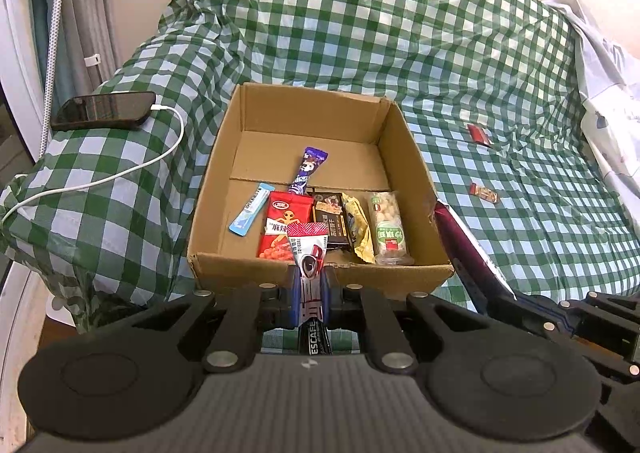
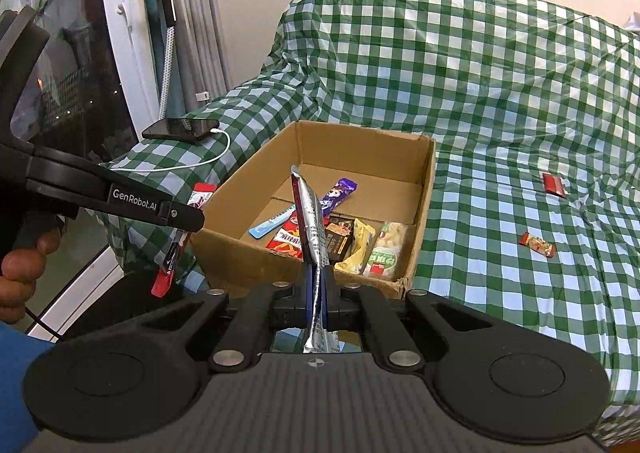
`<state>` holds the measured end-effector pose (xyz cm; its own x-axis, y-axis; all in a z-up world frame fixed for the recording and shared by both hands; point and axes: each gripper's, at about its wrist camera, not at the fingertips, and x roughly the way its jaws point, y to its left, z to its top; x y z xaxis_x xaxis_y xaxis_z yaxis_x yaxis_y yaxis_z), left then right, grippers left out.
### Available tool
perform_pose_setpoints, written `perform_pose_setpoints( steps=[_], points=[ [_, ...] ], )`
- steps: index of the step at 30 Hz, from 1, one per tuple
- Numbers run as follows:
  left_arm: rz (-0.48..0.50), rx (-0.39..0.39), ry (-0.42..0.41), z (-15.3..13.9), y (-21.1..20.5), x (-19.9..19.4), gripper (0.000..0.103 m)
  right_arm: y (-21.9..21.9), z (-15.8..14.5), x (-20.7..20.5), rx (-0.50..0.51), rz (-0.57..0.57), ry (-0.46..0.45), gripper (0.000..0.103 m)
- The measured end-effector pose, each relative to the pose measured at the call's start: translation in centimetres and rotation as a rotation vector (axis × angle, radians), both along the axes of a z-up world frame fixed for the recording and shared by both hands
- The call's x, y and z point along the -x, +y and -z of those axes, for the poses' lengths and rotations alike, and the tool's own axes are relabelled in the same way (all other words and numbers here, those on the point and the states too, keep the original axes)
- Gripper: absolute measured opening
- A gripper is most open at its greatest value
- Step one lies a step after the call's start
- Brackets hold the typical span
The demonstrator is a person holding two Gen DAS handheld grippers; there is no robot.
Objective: Organize snacks
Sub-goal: 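Carry the stick pack and silver bar over the box with both tools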
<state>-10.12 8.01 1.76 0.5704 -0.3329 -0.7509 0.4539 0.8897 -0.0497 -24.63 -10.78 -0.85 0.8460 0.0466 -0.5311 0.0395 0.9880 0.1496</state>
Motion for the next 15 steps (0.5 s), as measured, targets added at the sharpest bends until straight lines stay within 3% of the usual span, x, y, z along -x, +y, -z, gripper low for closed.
perform_pose_setpoints(
  steps=[15],
  points=[
    [0.003, -0.009, 0.021, 0.59, -0.19, -0.78, 0.011, -0.12, 0.53, -0.47, 0.0, -0.006, 0.018, 0.004]
  ],
)
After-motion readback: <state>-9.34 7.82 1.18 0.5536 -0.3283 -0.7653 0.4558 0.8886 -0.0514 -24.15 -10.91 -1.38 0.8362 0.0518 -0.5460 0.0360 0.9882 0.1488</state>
